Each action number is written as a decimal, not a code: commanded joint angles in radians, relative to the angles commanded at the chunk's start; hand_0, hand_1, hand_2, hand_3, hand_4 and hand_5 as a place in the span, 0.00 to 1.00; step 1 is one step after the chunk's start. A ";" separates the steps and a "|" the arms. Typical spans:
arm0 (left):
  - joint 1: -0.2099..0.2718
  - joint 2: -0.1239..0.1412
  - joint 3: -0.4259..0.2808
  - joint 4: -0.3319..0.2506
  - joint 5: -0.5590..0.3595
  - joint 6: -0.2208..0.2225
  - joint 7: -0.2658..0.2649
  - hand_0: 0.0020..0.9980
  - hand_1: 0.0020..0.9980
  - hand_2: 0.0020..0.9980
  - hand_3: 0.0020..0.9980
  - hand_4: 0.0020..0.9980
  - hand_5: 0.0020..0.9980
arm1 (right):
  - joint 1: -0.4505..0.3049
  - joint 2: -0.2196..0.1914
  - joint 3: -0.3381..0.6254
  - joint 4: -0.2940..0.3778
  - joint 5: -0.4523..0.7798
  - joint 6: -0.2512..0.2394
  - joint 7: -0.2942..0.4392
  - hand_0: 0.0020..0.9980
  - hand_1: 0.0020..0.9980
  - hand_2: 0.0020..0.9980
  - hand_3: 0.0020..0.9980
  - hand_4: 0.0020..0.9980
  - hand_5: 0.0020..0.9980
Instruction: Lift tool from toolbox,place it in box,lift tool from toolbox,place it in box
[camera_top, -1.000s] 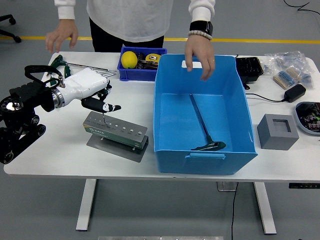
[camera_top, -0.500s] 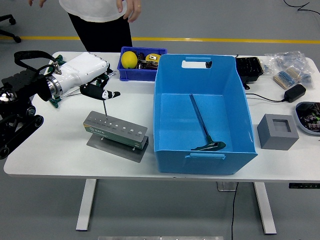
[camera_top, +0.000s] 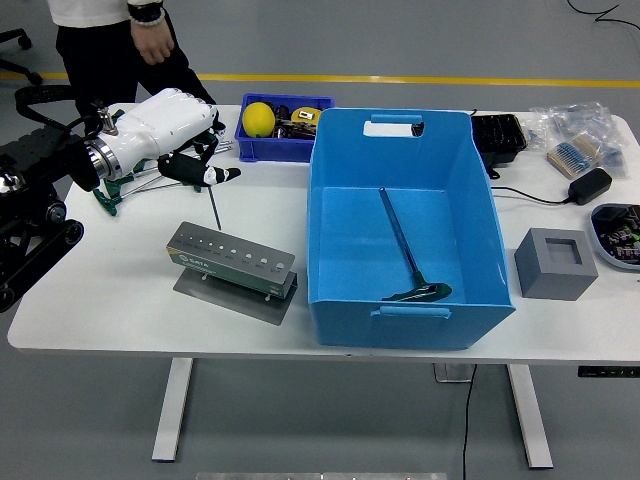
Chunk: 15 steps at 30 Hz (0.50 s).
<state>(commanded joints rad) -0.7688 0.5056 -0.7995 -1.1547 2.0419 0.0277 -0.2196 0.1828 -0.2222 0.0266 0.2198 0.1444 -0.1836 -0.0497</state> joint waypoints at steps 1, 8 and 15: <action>0.000 -0.001 -0.004 -0.006 -0.003 -0.002 0.001 0.13 0.00 0.01 0.04 0.74 0.53 | 0.000 0.000 0.001 0.000 -0.002 0.000 -0.001 0.73 0.70 0.75 0.59 0.83 0.72; -0.012 -0.017 -0.053 -0.071 -0.045 -0.011 0.017 0.13 0.00 0.00 0.04 0.74 0.52 | -0.003 0.001 0.005 0.000 -0.008 0.000 -0.002 0.73 0.70 0.75 0.59 0.83 0.72; -0.027 -0.078 -0.079 -0.166 -0.081 -0.007 0.043 0.13 0.00 0.00 0.04 0.74 0.52 | -0.001 0.001 0.002 0.000 -0.004 0.000 -0.001 0.73 0.70 0.75 0.59 0.83 0.72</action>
<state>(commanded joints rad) -0.7953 0.4281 -0.8788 -1.3207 1.9607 0.0205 -0.1771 0.1815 -0.2213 0.0284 0.2201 0.1407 -0.1833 -0.0510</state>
